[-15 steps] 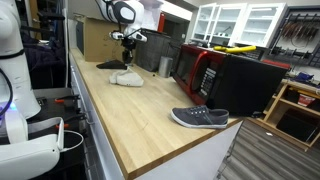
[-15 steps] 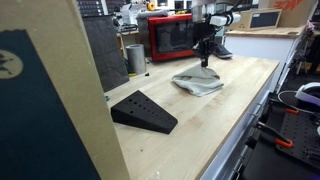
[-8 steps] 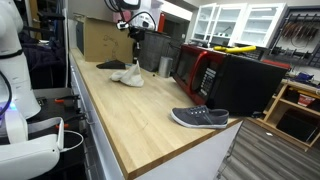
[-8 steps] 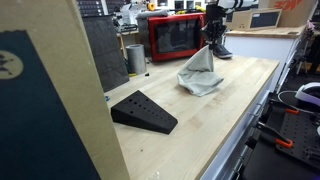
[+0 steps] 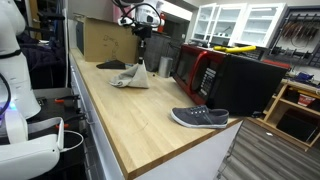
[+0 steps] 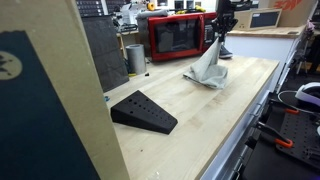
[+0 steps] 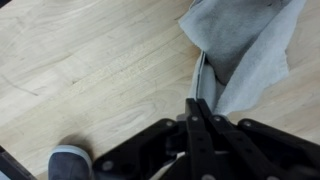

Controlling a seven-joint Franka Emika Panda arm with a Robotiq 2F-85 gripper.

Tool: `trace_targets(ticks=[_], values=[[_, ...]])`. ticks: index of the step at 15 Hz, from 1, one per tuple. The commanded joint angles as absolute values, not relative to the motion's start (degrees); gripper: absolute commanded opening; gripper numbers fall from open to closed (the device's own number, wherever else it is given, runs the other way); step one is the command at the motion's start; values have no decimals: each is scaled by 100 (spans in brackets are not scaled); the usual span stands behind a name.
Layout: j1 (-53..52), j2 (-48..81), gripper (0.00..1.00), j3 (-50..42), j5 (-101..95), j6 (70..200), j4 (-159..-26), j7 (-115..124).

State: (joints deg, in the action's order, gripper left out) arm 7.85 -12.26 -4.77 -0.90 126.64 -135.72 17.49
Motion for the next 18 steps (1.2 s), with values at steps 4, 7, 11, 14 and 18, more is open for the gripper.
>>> trace_targets(ticks=[4,7,11,14,18], values=[[719,-1728,1,-584,689,12472,-13675,1488],[649,-2161,1,-556,1035,12665,-13829,1257],[592,-2781,1,-439,1161,12837,-13941,1222],[561,-3165,1,-322,1080,12939,-13900,1263],[566,-3368,1,-175,965,12920,-13679,1279]])
